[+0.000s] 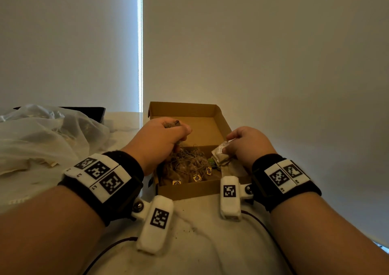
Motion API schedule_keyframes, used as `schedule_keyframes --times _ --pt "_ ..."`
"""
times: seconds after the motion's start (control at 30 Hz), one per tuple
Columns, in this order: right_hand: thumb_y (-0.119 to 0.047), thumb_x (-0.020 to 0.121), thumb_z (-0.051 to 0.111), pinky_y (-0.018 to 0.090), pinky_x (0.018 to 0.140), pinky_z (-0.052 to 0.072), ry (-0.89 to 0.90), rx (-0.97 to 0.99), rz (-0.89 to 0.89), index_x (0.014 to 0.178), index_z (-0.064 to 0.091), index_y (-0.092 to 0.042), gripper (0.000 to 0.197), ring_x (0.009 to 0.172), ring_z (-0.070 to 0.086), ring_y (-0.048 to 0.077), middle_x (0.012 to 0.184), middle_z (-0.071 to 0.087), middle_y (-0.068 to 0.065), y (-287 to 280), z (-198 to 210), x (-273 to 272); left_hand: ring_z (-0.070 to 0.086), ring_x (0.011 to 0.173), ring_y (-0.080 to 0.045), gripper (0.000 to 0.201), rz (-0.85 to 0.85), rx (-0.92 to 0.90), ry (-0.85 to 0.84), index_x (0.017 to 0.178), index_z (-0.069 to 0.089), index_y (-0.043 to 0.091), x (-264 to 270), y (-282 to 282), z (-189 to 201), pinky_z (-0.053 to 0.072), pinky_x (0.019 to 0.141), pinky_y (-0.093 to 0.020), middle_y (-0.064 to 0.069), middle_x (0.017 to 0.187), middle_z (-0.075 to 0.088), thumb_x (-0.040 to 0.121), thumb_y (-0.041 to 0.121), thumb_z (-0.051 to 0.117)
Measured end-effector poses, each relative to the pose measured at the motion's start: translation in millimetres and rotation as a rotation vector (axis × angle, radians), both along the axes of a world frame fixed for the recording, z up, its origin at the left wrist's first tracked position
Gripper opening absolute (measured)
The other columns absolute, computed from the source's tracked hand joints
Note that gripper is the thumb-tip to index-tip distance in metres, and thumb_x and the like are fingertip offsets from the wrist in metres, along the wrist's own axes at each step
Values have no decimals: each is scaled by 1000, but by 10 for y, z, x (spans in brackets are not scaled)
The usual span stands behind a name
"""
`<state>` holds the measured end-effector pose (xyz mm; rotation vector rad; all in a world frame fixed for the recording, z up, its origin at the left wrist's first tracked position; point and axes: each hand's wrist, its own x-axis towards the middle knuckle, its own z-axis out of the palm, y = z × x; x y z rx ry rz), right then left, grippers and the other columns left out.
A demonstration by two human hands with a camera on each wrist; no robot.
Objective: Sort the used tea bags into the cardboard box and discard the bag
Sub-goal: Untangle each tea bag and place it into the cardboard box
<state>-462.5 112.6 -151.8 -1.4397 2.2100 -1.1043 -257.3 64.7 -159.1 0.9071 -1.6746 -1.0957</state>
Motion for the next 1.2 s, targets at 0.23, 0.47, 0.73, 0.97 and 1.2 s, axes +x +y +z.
schedule_keyframes --times 0.23,0.47,0.73,0.97,1.2 --pt "-22 89 72 31 83 51 77 -34 -42 112 64 -20 25 99 60 18 109 62 -1 -11 -13 11 56 59 -10 19 2 16 -11 86 73 16 8 6 4 44 50 -23 2 73 65 94 33 66" --pt "-54 95 48 46 89 52 133 11 10 85 69 -22 39 87 65 22 85 69 1 8 5 76 56 62 -14 18 7 87 55 94 72 14 7 1 16 42 46 -22 -1 81 64 95 30 64" --pt "-65 92 45 52 93 49 85 -57 8 85 69 -23 49 86 63 20 84 68 -1 58 14 126 51 57 -13 52 -121 430 429 105 69 9 101 10 168 31 37 -18 -3 77 61 95 56 49" --pt "-38 91 66 18 70 48 -140 -420 312 89 69 -32 7 83 64 2 86 69 -11 223 31 445 55 65 -20 81 -266 537 517 123 65 1 88 74 174 35 48 -22 -13 89 63 91 70 37" --pt "-36 83 77 25 73 59 -256 -369 407 93 72 -29 13 84 71 10 91 74 -4 180 -82 660 54 86 -29 72 -366 533 454 112 65 6 -14 120 138 44 68 -36 -18 101 59 86 70 43"
